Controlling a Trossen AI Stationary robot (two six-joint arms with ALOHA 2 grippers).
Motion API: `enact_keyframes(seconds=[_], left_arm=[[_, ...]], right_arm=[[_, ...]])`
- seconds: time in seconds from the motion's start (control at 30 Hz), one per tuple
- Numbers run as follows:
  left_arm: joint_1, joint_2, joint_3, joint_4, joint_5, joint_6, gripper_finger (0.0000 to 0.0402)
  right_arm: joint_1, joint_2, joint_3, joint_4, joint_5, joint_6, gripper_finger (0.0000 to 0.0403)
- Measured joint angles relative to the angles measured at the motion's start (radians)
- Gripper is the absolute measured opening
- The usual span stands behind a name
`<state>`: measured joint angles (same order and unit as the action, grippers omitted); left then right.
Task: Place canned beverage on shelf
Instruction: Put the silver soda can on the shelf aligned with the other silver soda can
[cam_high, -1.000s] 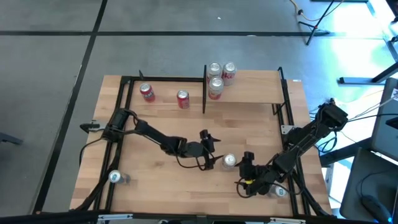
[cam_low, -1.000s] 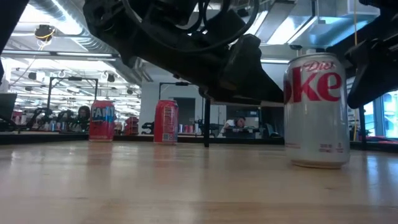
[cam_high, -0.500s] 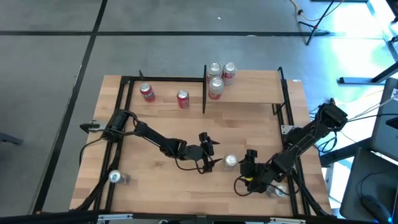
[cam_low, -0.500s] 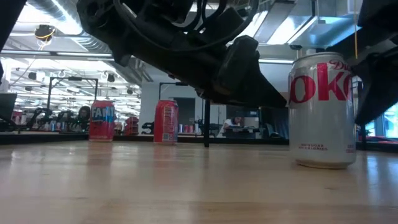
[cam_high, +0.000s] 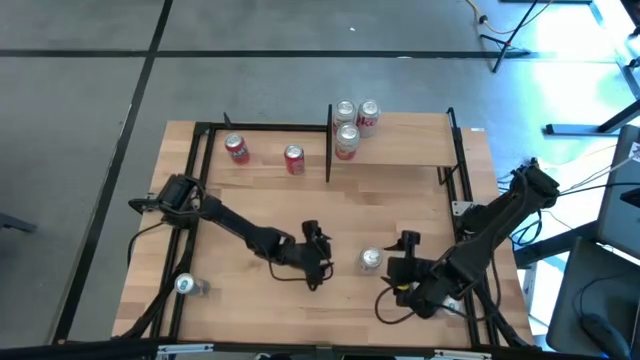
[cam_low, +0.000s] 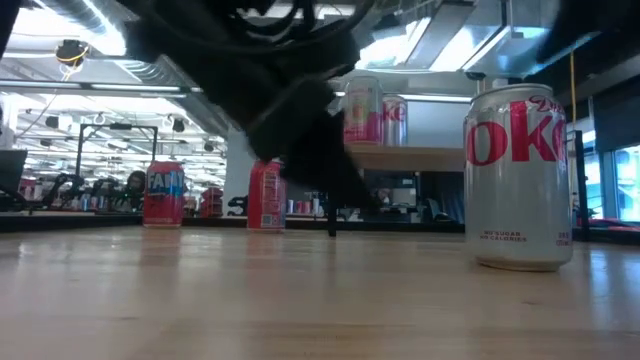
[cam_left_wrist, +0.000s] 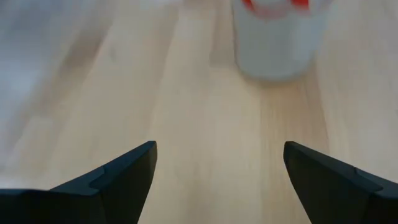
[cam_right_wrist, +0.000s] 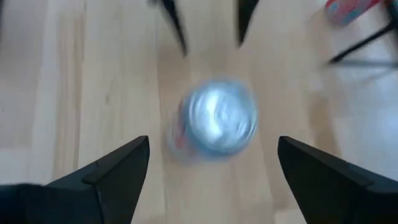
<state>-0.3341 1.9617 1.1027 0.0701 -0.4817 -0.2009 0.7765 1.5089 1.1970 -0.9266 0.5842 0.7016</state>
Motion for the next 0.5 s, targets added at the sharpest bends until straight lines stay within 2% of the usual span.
enact_keyframes(seconds=[0.07, 0.13, 0.27, 0.37, 0.5], left_arm=[[-0.022, 0.005, -0.002, -0.023, -0.019, -0.028, 0.0346], [-0.04, 0.015, -0.016, 0.004, -0.025, -0.049, 0.0346], [-0.055, 0.025, -0.062, 0.052, -0.019, -0.053, 0.0346], [-0.051, 0.024, -0.065, 0.065, 0.025, -0.053, 0.0346], [-0.051, 0.024, -0.066, 0.067, 0.047, -0.055, 0.0346]], right_arm=[[-0.007, 0.0, 0.028, 0.019, 0.038, -0.025, 0.0342], [-0.033, 0.0, 0.038, 0.047, 0.031, -0.041, 0.0342], [-0.119, 0.0, 0.013, 0.079, -0.052, -0.047, 0.0342], [-0.182, 0.0, -0.027, 0.115, -0.109, -0.068, 0.0342], [-0.234, -0.001, -0.082, 0.203, -0.231, -0.11, 0.0342]])
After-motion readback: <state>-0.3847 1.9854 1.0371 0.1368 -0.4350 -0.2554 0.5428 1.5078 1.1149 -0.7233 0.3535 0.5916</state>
